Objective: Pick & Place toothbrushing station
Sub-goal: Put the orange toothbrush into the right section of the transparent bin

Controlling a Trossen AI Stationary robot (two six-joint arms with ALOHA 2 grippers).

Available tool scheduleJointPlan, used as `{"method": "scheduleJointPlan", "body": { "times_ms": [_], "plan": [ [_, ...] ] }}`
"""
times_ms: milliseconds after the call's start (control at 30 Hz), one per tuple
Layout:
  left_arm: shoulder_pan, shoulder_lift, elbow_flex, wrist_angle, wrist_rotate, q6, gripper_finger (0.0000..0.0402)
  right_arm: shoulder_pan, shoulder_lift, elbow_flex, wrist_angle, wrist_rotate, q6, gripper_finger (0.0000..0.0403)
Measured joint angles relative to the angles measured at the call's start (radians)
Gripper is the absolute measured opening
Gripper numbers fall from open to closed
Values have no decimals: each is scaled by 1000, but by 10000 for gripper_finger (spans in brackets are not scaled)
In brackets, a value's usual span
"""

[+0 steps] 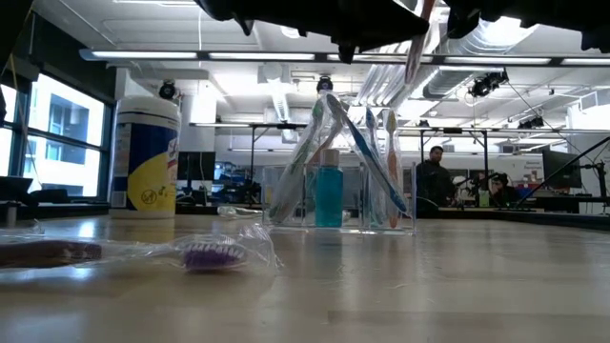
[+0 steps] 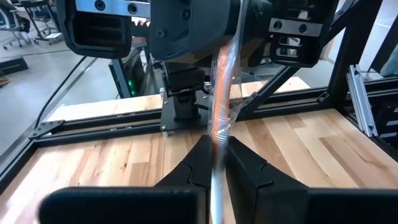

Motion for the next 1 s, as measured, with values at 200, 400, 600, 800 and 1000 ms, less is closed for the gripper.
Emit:
{"method": "scheduleJointPlan", "body": {
  "times_ms": [200, 400, 600, 800, 1000],
  "plan": [
    [0, 0, 0, -14, 0, -2, 100, 0, -1, 0, 10, 0, 25, 15],
    [0, 0, 0, -23, 0, -2, 149, 1, -1, 0, 17, 9, 28, 15],
    [0, -4, 0, -34, 0, -4, 199, 0, -1, 0, 14, 30, 48, 15],
    [0, -67, -1, -179, -176, 82, 235, 1, -2, 0, 11, 78, 47, 15],
    [0, -158, -2, -370, -205, 104, 239, 1, -9, 0, 0, 106, 42, 15]
  ]
}}
